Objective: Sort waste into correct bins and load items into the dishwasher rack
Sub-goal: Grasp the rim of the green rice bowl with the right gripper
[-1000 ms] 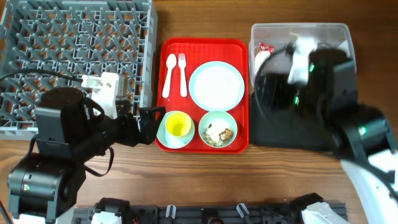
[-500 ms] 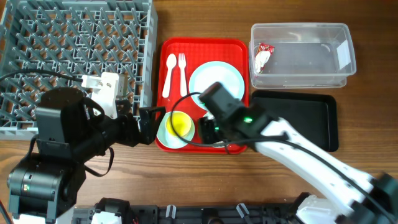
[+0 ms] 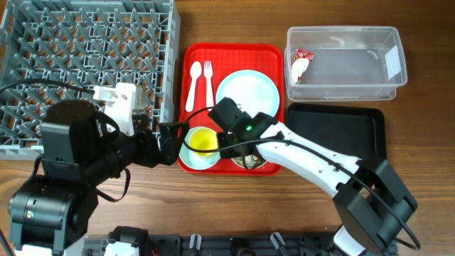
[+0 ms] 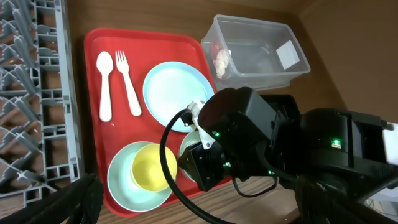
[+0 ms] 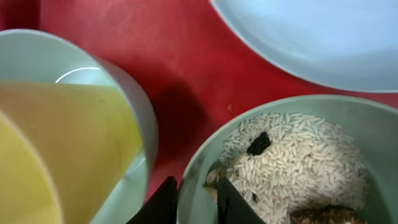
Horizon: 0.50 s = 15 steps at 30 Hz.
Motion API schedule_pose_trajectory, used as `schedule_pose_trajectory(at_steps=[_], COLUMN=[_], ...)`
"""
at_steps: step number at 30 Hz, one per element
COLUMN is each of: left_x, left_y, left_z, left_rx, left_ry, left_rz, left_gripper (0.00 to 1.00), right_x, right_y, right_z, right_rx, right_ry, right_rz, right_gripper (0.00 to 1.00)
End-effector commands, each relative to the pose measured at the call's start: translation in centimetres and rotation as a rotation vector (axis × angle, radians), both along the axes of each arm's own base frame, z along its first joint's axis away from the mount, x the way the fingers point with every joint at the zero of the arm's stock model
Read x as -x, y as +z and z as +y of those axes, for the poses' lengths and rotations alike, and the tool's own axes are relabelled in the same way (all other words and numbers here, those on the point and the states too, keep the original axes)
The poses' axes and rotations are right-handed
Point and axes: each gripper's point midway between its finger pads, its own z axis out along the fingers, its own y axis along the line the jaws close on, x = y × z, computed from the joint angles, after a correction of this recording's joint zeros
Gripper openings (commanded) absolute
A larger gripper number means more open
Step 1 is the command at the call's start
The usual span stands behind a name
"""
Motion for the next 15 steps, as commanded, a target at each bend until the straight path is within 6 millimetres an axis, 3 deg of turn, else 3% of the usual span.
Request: schedule_pose_trajectory(at_steps=[1,6,8,9,15], left_x=[0.2,0.2,0.2,0.2,0.2], left_y=[0.8,0.8,0.8,0.8,0.8], left_z=[-0.2,-0.2,-0.3,-0.2,-0.2], left_rx=[0.015,0.015,0.015,0.015,0.015], left_ry=[-0.010,-0.010,-0.010,-0.010,-0.010], left_rz=[-0.019,-0.019,-0.019,-0.019,-0.019], left_gripper=[1.00,1.00,1.00,1.00,1.00], right_x=[0.0,0.2,-0.1,-0.5,-0.4], right_y=[-2.1,-2.2,-2.1,-2.0,-3.6], right_z=[-2.7,-2.3,-2.0,-1.6,-1.8], right_rx=[0.110,0.084,0.074,0.056,0.070], right_ry=[-0.089,-0.066,-0.066,-0.071,-0.147], right_rz=[-0.003,0.012,0.002,-0.012,0.020], right_gripper=[0.21,0.21,0.38,0.51,0.26])
